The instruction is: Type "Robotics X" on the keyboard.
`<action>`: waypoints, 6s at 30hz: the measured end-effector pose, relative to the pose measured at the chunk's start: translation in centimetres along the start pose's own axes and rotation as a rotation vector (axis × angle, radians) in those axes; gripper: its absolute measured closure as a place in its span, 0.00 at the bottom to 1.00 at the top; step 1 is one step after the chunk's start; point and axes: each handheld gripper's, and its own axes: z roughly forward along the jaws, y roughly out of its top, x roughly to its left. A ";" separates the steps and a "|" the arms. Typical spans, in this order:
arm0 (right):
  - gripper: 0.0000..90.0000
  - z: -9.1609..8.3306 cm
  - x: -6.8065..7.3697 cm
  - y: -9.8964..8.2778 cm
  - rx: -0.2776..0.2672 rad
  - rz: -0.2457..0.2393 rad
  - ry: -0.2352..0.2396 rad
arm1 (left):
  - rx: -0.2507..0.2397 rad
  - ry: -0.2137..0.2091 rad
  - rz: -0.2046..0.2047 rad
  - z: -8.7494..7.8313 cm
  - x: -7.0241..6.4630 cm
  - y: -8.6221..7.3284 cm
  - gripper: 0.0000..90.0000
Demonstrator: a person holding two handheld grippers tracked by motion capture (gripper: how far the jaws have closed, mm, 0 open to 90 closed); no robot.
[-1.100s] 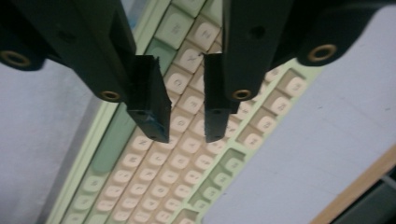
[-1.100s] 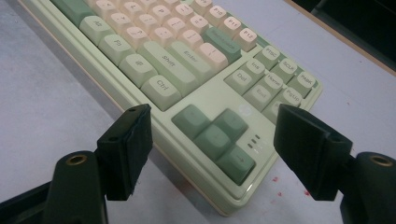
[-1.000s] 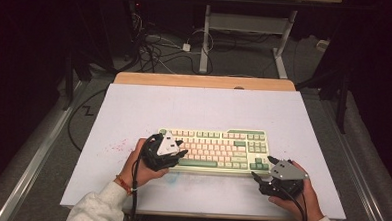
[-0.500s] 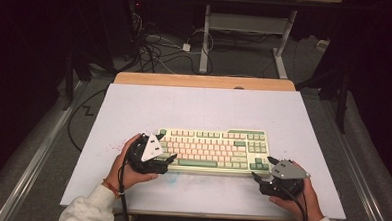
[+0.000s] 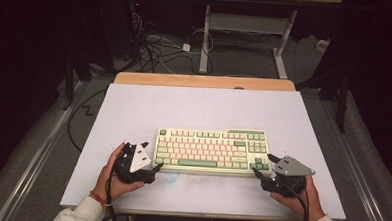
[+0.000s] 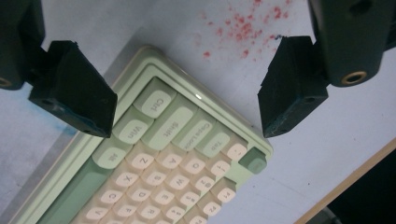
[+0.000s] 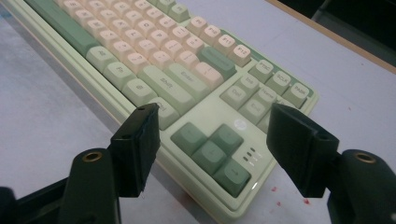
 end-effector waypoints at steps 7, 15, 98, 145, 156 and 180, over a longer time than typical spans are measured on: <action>0.44 0.1 -0.3 0.6 -0.021 0.009 0.028 | 0.014 0.002 -0.017 -0.5 -0.1 -0.9 0.21; 0.48 0.4 -0.6 1.4 -0.028 0.011 0.071 | 0.030 -0.004 -0.019 -0.7 -0.3 -1.5 0.21; 1.00 6.3 0.5 3.0 0.117 -0.052 0.185 | 0.008 -0.147 -0.102 -2.1 0.8 1.8 0.97; 1.00 6.1 0.7 2.9 0.111 -0.063 0.171 | 0.142 -0.249 0.006 5.2 -0.8 7.2 0.97; 1.00 6.1 0.6 2.9 0.110 -0.062 0.171 | 0.141 -0.235 0.018 5.2 -0.8 7.5 0.97; 1.00 6.0 0.7 3.0 0.116 -0.075 0.166 | 0.125 -0.204 0.037 4.7 -0.8 7.6 0.92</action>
